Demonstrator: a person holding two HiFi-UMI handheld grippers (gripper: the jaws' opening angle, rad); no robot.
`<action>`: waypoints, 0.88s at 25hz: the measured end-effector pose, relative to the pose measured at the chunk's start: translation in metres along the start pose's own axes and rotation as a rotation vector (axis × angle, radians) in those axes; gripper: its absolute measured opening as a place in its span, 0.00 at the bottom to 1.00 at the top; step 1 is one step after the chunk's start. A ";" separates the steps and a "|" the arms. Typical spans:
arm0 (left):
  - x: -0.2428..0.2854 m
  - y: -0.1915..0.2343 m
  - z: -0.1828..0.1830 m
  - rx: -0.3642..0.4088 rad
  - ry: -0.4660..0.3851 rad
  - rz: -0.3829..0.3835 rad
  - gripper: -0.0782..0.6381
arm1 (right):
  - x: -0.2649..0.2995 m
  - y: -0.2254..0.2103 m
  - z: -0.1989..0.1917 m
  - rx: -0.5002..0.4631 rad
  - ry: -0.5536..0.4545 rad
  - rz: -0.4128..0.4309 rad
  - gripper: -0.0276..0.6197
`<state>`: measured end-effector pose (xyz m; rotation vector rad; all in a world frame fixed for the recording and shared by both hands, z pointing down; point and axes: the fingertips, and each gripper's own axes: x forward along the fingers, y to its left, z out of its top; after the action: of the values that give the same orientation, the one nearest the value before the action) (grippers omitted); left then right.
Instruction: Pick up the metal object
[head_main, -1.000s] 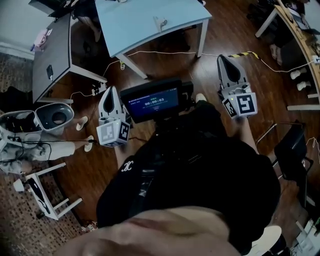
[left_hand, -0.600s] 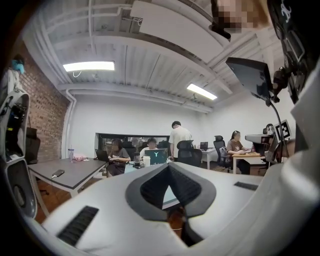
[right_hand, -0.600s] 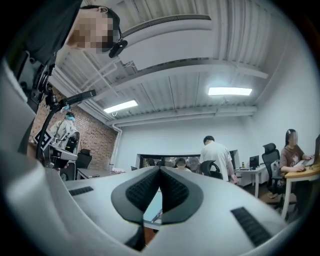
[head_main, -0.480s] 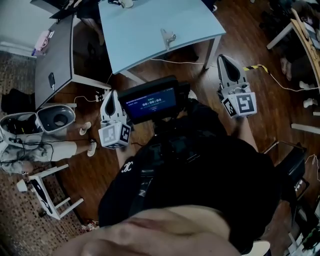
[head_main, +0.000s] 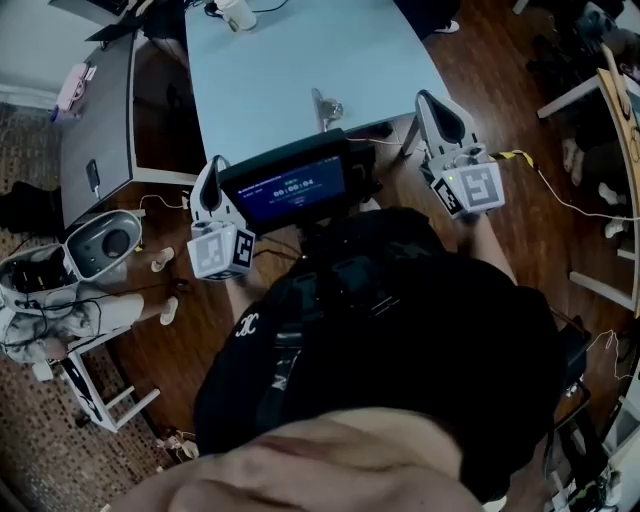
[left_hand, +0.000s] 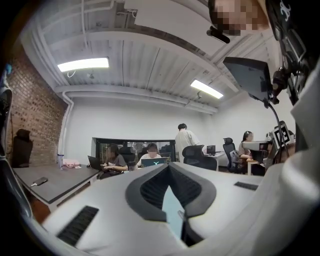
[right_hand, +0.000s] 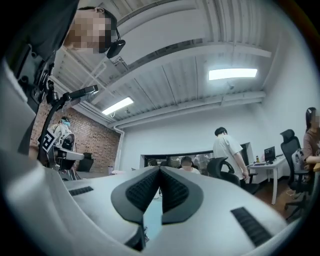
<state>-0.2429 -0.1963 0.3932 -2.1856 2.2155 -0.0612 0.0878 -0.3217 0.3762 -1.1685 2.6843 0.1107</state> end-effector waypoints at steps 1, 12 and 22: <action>0.006 -0.001 -0.001 -0.001 0.005 0.005 0.13 | 0.007 -0.004 -0.004 0.002 0.011 0.010 0.02; 0.030 0.033 -0.008 0.003 0.062 0.053 0.13 | 0.067 0.006 -0.054 0.037 0.101 0.070 0.08; 0.008 0.067 -0.010 0.000 0.112 0.124 0.13 | 0.120 0.016 -0.182 0.308 0.335 0.010 0.21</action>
<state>-0.3103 -0.2037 0.4004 -2.0885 2.4040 -0.1845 -0.0330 -0.4239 0.5271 -1.1602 2.8455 -0.5239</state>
